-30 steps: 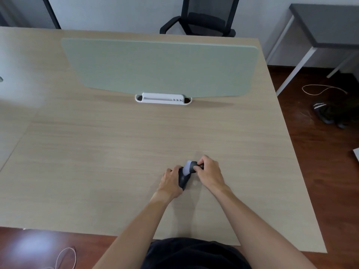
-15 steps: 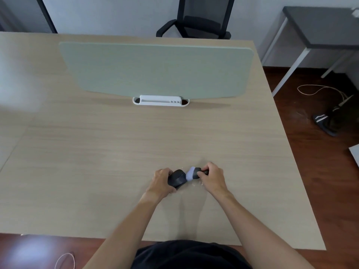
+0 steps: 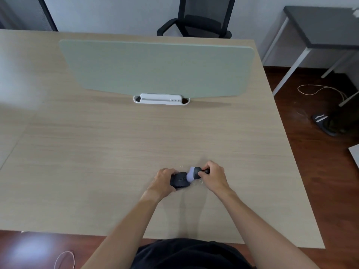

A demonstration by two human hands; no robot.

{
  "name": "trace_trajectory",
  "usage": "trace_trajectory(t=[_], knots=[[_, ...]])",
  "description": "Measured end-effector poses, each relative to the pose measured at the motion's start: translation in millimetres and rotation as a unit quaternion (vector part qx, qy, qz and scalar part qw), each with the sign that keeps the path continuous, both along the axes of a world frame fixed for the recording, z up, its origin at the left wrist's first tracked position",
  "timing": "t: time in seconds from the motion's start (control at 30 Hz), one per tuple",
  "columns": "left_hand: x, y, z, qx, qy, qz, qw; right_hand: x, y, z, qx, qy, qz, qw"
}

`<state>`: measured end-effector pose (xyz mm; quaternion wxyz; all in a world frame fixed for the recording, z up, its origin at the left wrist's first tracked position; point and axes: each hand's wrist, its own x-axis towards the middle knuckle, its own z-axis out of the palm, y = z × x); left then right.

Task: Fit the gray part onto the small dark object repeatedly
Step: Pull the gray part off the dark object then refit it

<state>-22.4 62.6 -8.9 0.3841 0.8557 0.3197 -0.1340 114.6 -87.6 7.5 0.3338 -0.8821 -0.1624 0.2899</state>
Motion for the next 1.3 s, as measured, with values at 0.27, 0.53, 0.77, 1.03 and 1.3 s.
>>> trace_trajectory(t=[0.27,0.53,0.77,1.03,1.3], knots=[[1,4,6,-0.003,0.008,-0.016,1.000,-24,13,-3,0.028,0.082,0.058,0.995],[4,11,3,0.031,0.055,-0.065,0.996,-2,-17,-12,-0.013,0.020,-0.002,1.000],[11,18,11,0.071,0.033,-0.144,0.986,-20,8,-6,0.028,0.125,0.037,0.991],[9,16,21,0.059,0.053,-0.139,0.987,-2,-16,-12,0.001,0.046,-0.015,0.999],[8,16,27,0.047,0.044,-0.103,0.993,-25,15,-3,0.065,0.023,0.016,0.997]])
